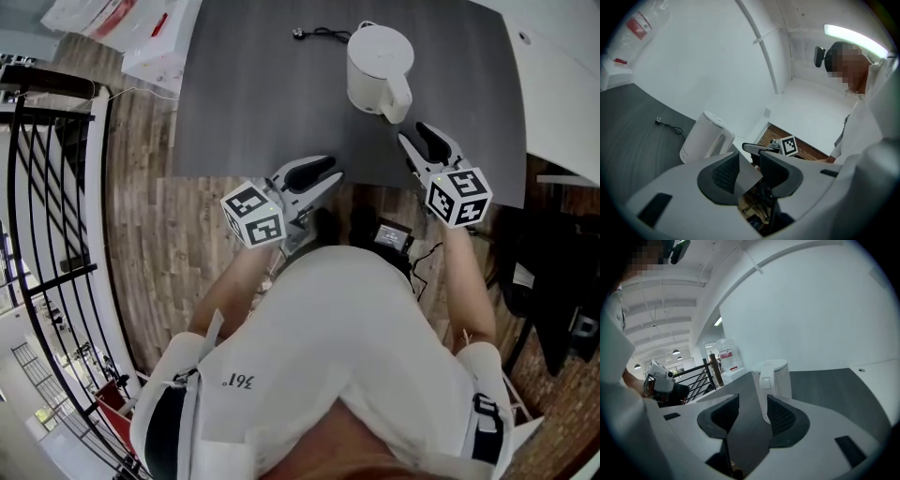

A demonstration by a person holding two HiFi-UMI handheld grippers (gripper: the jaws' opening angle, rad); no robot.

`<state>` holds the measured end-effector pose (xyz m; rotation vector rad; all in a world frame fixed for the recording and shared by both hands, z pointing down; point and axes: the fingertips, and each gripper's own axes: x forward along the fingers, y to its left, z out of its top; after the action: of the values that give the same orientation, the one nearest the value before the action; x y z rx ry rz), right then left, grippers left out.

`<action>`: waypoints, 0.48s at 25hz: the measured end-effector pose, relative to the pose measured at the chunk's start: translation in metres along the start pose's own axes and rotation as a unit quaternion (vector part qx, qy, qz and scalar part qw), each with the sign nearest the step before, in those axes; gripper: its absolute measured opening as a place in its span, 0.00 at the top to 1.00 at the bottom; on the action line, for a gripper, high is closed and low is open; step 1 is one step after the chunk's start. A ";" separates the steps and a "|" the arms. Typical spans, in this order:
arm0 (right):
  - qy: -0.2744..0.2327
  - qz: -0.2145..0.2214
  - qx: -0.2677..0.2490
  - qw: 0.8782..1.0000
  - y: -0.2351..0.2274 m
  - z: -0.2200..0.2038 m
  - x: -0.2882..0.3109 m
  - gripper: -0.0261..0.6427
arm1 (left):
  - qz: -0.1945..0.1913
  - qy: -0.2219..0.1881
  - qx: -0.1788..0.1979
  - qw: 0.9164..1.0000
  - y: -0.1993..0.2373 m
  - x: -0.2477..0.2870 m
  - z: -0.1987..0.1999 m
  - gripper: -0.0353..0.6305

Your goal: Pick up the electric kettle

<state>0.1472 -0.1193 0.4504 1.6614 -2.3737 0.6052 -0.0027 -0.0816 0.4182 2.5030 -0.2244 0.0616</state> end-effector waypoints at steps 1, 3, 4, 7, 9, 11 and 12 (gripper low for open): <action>0.003 -0.002 -0.007 1.000 -0.004 0.001 0.006 0.71 | 0.001 0.002 0.000 1.000 0.000 0.000 -0.001 0.77; 0.007 -0.008 -0.018 1.000 -0.011 0.004 0.018 0.69 | 0.004 0.004 -0.002 1.000 0.001 0.000 -0.002 0.77; 0.010 -0.012 -0.024 1.000 -0.015 0.004 0.025 0.68 | 0.006 0.005 -0.003 1.000 0.001 0.000 -0.003 0.77; 0.024 -0.022 -0.044 0.999 -0.023 0.001 0.044 0.64 | 0.012 0.008 -0.006 1.000 0.002 -0.001 -0.007 0.77; 0.032 -0.024 -0.050 0.998 -0.024 -0.002 0.055 0.63 | 0.019 0.010 -0.007 1.000 0.003 -0.003 -0.010 0.77; 0.036 -0.021 -0.049 0.998 -0.024 -0.004 0.063 0.63 | 0.024 0.011 -0.010 1.000 0.004 -0.006 -0.011 0.77; 0.037 -0.019 -0.049 0.998 -0.024 -0.004 0.066 0.63 | 0.026 0.011 -0.011 1.000 0.005 -0.007 -0.012 0.77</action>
<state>0.1453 -0.1813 0.4845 1.6106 -2.2762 0.5267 -0.0102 -0.0779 0.4300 2.4737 -0.2803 0.1080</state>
